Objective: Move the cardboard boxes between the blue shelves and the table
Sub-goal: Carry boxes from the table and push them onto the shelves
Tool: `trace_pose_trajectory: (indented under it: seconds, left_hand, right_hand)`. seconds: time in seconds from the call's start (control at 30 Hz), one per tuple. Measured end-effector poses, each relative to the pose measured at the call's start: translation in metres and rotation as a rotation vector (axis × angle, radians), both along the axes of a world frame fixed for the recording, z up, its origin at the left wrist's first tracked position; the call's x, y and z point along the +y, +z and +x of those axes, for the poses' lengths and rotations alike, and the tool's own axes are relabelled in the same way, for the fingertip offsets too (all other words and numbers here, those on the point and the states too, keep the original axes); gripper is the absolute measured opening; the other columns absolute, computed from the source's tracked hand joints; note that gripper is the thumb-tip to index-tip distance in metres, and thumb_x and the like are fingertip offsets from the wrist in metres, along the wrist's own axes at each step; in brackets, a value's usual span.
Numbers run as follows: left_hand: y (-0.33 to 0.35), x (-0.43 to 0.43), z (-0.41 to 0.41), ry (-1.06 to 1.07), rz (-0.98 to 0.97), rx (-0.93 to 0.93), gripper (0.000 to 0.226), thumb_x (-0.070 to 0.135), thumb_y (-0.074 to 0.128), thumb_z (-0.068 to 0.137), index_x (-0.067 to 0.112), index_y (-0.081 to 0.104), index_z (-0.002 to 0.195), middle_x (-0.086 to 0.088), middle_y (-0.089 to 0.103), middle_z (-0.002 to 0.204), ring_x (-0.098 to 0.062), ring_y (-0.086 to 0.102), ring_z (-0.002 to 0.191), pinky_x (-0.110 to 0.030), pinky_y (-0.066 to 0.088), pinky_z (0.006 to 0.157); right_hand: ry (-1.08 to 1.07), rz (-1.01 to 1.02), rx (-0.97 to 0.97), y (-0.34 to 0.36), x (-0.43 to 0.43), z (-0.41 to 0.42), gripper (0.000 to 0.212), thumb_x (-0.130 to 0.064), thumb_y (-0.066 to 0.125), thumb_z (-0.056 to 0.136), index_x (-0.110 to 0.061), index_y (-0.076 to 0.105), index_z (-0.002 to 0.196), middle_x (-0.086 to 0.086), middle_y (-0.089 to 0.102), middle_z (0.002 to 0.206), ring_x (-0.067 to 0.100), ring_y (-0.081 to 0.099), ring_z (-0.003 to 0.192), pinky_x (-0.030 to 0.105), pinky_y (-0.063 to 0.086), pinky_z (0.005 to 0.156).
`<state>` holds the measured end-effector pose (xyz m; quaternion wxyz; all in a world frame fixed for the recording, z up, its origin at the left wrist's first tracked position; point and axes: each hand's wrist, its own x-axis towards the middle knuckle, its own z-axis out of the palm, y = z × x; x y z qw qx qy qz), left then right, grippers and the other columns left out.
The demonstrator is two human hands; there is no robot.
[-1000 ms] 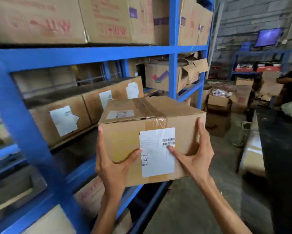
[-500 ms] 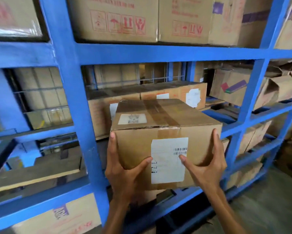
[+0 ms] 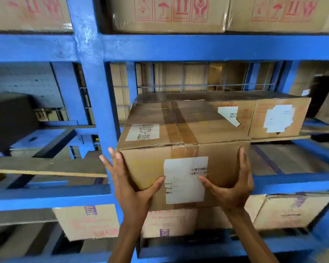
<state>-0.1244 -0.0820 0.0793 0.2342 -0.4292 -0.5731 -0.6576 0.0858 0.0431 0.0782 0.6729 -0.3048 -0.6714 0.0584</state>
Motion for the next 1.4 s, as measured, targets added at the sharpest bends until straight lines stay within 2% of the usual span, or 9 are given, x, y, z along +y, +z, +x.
trace_pose_trajectory:
  seconds: [0.23,0.37,0.47,0.6,0.67,0.8,1.0,1.2,1.4]
  left_hand:
    - [-0.017,0.017,-0.014,0.096,-0.096,0.004,0.113,0.076,0.064,0.079,0.034,0.002,0.163,0.001,-0.005,0.173,-0.031,-0.012,0.158,-0.032,0.001,0.129]
    - [-0.028,0.025,-0.031,0.183,-0.119,0.095,0.107,0.077,0.056,0.084,0.032,0.000,0.163,0.003,-0.010,0.172,-0.034,-0.012,0.158,-0.058,0.002,0.127]
    - [-0.030,0.029,-0.036,0.246,-0.113,0.165,0.102,0.074,0.052,0.089,0.026,0.001,0.164,-0.010,-0.004,0.171,-0.037,-0.007,0.158,-0.061,0.004,0.125]
    - [-0.031,0.030,-0.034,0.322,-0.136,0.170,0.099,0.070,0.050,0.092,0.021,0.002,0.164,-0.032,0.006,0.165,-0.043,-0.003,0.157,-0.057,0.003,0.126]
    - [-0.033,0.028,-0.029,0.346,-0.150,0.145,0.096,0.064,0.050,0.094,0.020,0.002,0.164,-0.032,0.002,0.166,-0.040,-0.007,0.157,-0.056,-0.001,0.126]
    - [-0.045,0.025,-0.007,0.340,-0.169,0.201,0.079,0.050,0.043,0.101,0.026,0.001,0.164,-0.006,-0.015,0.171,-0.030,-0.014,0.157,-0.048,-0.010,0.126]
    - [-0.059,0.039,0.006,0.336,-0.237,0.282,0.066,0.050,0.031,0.106,0.034,0.003,0.163,0.000,-0.017,0.170,-0.026,-0.013,0.158,-0.045,-0.009,0.126]
    - [-0.074,0.060,-0.008,0.466,-0.162,0.396,0.063,0.047,0.028,0.106,0.028,0.012,0.164,-0.008,-0.003,0.172,-0.032,0.001,0.159,-0.049,0.003,0.127]
    - [-0.084,0.070,-0.021,0.474,-0.119,0.437,0.063,0.047,0.027,0.105,0.027,0.013,0.164,-0.011,0.002,0.171,-0.035,0.006,0.158,-0.051,0.008,0.127]
  right_hand:
    - [0.128,-0.008,0.040,-0.022,0.028,-0.028,0.108,-0.076,0.072,0.078,-0.029,0.025,0.163,0.010,0.041,0.154,0.000,0.031,0.150,0.012,0.030,0.118]
    - [0.093,0.001,0.043,-0.043,0.031,-0.044,0.107,-0.077,0.068,0.080,-0.034,0.017,0.164,0.019,0.043,0.152,-0.005,0.026,0.149,0.005,0.027,0.115]
    - [0.054,0.015,0.033,-0.046,0.035,-0.048,0.107,-0.080,0.066,0.080,-0.035,0.016,0.164,0.023,0.042,0.149,-0.001,0.031,0.147,0.005,0.030,0.113]
    - [0.022,0.021,-0.010,-0.042,0.030,-0.047,0.104,-0.079,0.063,0.081,-0.032,0.019,0.162,0.031,0.043,0.147,0.026,0.047,0.135,0.017,0.036,0.111]
    - [0.031,0.035,-0.015,-0.040,0.026,-0.045,0.103,-0.075,0.066,0.084,-0.039,0.011,0.164,0.024,0.030,0.157,0.023,0.035,0.147,0.023,0.033,0.119]
    - [-0.062,0.236,-0.111,-0.046,0.015,-0.045,0.093,-0.049,0.071,0.095,-0.029,0.013,0.165,0.006,-0.004,0.173,0.036,0.005,0.159,0.060,0.019,0.125]
    - [-0.120,0.233,-0.236,-0.059,-0.002,-0.069,0.061,-0.044,0.051,0.105,-0.005,0.038,0.150,0.006,-0.005,0.174,0.031,0.001,0.160,0.054,0.008,0.128]
    - [-0.260,0.232,-0.274,-0.071,0.016,-0.088,0.069,-0.046,0.036,0.106,-0.021,0.013,0.166,0.009,-0.007,0.173,0.032,-0.002,0.160,0.053,0.003,0.129]
    - [-0.306,0.229,-0.254,-0.082,0.028,-0.101,0.070,-0.048,0.035,0.104,-0.023,0.013,0.166,0.011,-0.002,0.173,0.036,0.001,0.160,0.054,0.003,0.128]
